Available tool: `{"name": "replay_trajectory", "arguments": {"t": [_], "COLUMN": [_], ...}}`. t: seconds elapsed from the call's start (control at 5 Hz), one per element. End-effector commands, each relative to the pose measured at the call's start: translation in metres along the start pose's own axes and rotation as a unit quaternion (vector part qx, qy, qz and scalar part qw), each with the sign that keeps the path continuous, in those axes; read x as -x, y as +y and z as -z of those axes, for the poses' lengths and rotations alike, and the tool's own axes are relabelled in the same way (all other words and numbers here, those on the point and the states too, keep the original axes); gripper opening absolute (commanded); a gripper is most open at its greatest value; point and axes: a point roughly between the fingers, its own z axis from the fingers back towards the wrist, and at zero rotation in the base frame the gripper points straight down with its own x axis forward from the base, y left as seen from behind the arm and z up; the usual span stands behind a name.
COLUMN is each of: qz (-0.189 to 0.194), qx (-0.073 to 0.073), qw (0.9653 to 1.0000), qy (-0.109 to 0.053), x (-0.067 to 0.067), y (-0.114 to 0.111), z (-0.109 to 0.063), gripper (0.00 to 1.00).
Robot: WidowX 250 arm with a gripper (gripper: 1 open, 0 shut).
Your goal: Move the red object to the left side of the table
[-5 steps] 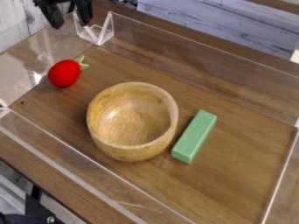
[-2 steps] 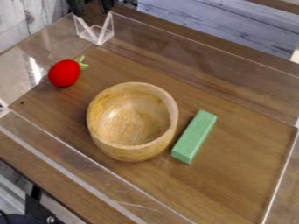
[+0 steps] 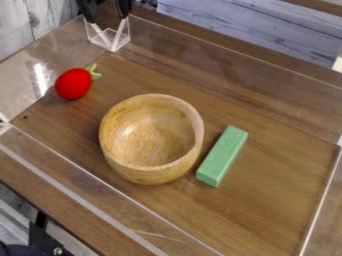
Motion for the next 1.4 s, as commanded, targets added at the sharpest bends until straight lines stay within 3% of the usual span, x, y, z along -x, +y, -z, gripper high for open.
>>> {"name": "replay_trajectory", "arguments": {"t": [0.0,0.2,0.4,1.0,1.2], "qz": [-0.004,0.006,0.024,0.059,0.086], "qx": [-0.006,-0.013,-0.018,-0.022,-0.026], "qw": [0.9998,0.9999,0.9996,0.998,0.9959], "qy": [-0.019,-0.007,0.001,0.01,0.014], "x": [-0.002,-0.004,-0.007,-0.003,0.002], "y": [-0.006,-0.01,-0.018,-0.021,-0.034], "z": [-0.011,-0.001,0.005,0.013,0.007], "gripper": [1.0,0.0,1.0,1.0,1.0]}}
